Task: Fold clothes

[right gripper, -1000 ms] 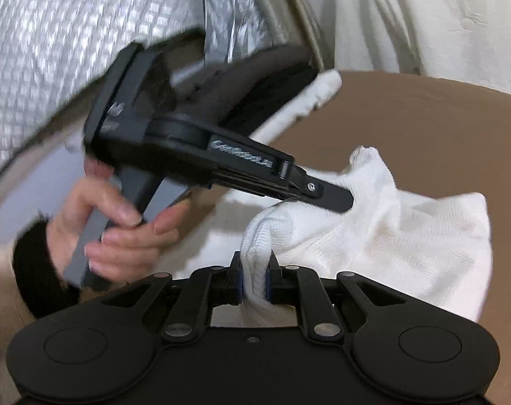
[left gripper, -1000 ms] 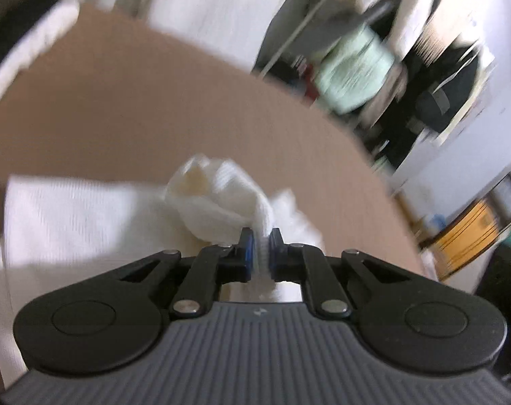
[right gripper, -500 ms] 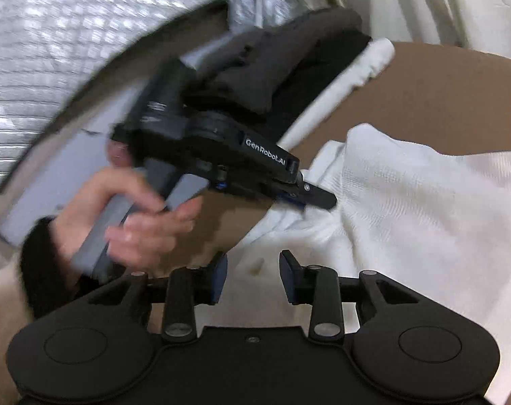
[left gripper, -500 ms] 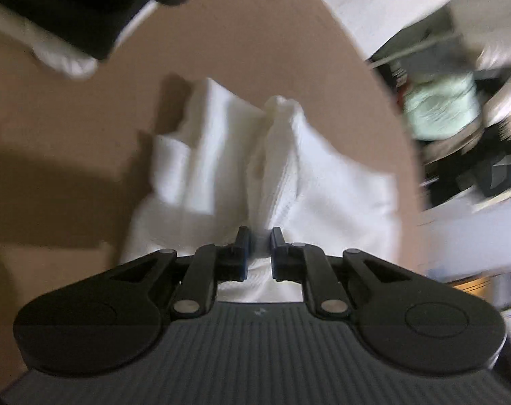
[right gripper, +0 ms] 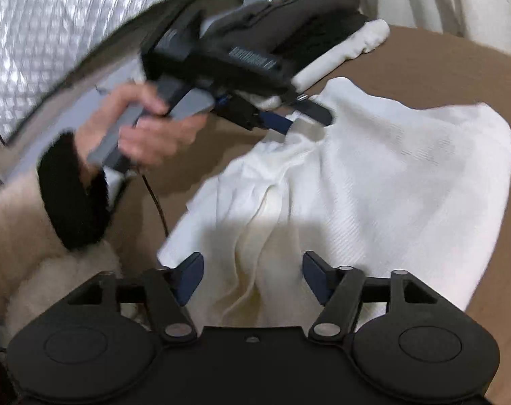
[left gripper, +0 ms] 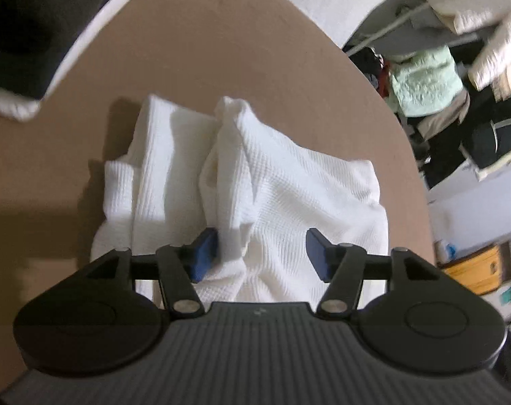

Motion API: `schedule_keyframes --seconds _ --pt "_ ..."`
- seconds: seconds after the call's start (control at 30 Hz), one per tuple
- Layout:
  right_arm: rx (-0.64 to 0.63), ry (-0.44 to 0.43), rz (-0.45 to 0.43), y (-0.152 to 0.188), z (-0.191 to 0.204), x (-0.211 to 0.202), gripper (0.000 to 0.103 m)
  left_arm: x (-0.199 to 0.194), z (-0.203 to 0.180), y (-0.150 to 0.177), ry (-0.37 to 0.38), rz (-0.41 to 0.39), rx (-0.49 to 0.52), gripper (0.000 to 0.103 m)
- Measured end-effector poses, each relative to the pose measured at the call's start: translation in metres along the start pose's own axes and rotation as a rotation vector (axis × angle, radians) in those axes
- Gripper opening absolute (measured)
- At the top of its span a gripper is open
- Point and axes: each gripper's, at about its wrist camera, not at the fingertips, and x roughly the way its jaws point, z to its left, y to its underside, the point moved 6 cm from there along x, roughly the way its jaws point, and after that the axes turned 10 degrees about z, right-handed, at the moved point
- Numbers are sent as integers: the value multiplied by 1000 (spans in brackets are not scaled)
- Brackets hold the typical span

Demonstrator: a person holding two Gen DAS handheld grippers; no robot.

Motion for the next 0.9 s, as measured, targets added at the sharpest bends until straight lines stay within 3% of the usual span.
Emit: schedule_keyframes --seconds 0.1,0.17,0.27,0.3,0.37,0.43,0.5,0.57,0.7,0.73,0.77,0.8,0.83,0.9 --pt "-61 109 29 -3 7 17 82 9 6 -1 -79 -13 -7 58" --pt "-41 169 34 -4 -1 23 82 5 8 0 -101 -23 -1 58" --pt "19 143 -2 -7 -1 28 81 -7 4 3 -117 -39 36 58" --pt "23 137 -13 -9 3 31 76 -9 3 4 -116 -37 43 58" --pt "-105 191 -26 -10 24 37 70 -15 0 6 -113 -34 57 58" --pt "-322 353 -48 -9 51 42 70 -19 2 8 -104 -34 47 58" --pt "-455 452 -97 -6 68 44 71 -22 6 9 -106 -39 35 58" --pt "-465 427 -79 -3 71 48 71 -22 11 8 -82 -40 14 58" --pt "-293 372 -24 -13 36 63 70 -20 20 6 8 -33 -43 55" --pt "-249 320 -25 -16 28 65 67 -20 22 6 30 -31 -57 47" --pt "-223 259 -20 -19 22 67 46 -19 24 6 53 -29 -71 40" --pt "-221 212 1 -23 19 69 12 -19 27 5 75 -27 -85 33" --pt "-226 194 8 -28 19 67 9 -19 29 5 91 -27 -96 29" --pt "-268 203 -63 -37 29 52 8 -22 29 4 74 -43 -87 28"
